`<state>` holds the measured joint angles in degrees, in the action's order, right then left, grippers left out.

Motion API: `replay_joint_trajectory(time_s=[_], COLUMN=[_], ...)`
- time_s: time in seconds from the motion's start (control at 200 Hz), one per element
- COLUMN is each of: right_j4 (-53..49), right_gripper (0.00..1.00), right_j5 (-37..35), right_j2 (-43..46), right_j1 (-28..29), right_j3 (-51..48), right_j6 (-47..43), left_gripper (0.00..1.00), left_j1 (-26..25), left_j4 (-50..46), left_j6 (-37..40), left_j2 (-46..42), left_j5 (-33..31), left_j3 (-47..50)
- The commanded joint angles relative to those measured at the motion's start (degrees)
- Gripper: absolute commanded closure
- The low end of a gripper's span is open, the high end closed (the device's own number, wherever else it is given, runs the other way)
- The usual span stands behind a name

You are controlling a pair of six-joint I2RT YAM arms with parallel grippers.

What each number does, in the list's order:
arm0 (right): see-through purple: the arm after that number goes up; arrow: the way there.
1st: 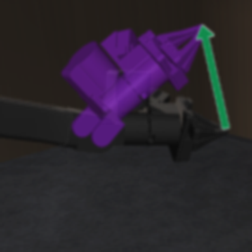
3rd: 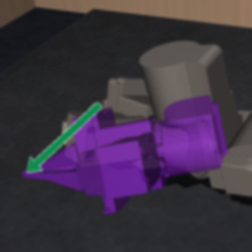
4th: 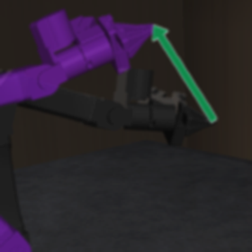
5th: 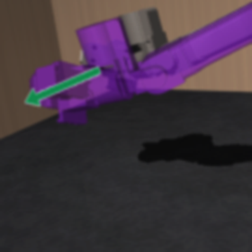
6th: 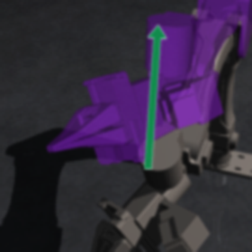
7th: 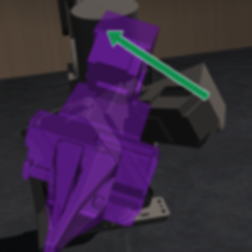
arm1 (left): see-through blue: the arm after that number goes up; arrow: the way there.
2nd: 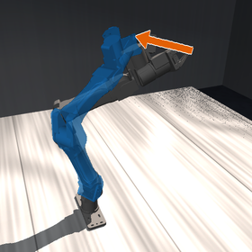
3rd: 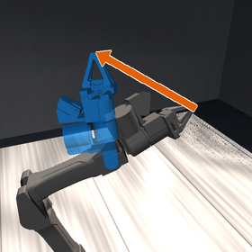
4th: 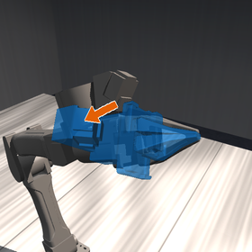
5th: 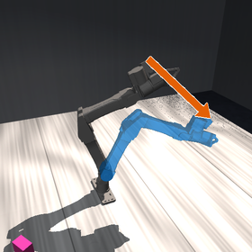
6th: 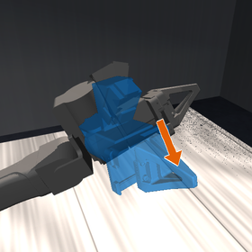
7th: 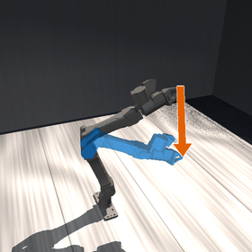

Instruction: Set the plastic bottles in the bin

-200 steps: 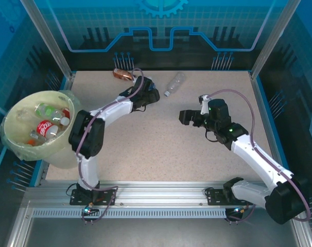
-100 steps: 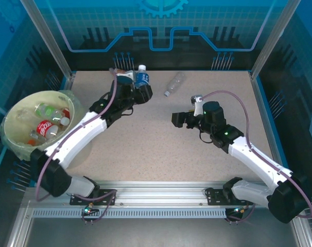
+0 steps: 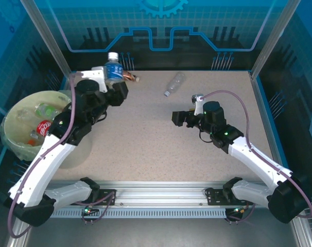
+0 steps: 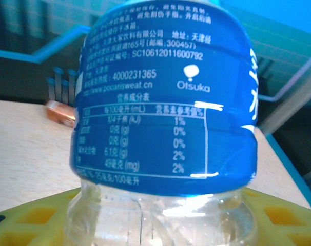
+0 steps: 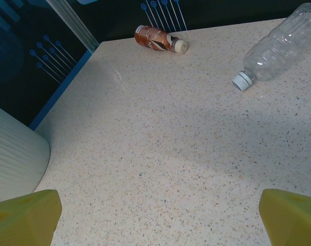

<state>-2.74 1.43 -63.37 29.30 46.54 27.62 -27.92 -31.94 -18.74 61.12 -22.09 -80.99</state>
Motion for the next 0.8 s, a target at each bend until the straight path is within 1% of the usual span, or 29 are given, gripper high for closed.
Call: replay_joint_trajectory(time_s=[0.0,0.04,0.09,0.165,0.25,0.395,0.53,0.67,0.795], right_j4=[0.5,0.3,0.2,0.2,0.2,0.4,-0.9,-2.2,-3.0], right_gripper=[0.00,0.00,0.00,0.00,0.00,0.00,0.00,0.00,0.00], right_j5=[-1.6,-1.7,-1.9,-1.8,-1.9,-2.2,-2.0,-2.0,-1.4], right_j2=[-0.2,-0.3,-0.4,-0.7,-1.0,-1.8,-2.6,-3.4,-4.2], right_j1=[0.7,0.7,0.7,0.6,0.6,0.6,0.5,0.4,0.3], right_j3=[0.6,0.8,1.1,1.3,1.9,2.6,3.6,5.9,7.2], right_j6=[0.2,0.2,0.2,0.1,0.1,0.4,-0.3,-1.3,-1.6], left_gripper=[0.48,0.48,0.48,0.48,0.48,0.48,0.49,0.48,0.47], left_j1=[0.9,2.0,4.8,9.9,13.7,18.8,24.2,30.6,36.2], left_j4=[-7.7,-10.3,-13.0,-14.7,-14.6,-15.6,-18.4,-18.9,-22.1], left_j6=[3.6,3.4,3.0,2.3,2.1,2.1,-0.2,-1.1,-3.4], left_j2=[-1.0,-0.6,-0.3,-0.6,-2.0,-2.6,-3.1,-4.0,-4.0], left_j5=[-15.3,-19.5,-22.1,-22.1,-22.5,-26.9,-31.4,-30.9,-31.3], left_j3=[-3.5,-4.6,-5.6,-5.7,-4.8,-2.7,-1.5,-0.5,-0.7])
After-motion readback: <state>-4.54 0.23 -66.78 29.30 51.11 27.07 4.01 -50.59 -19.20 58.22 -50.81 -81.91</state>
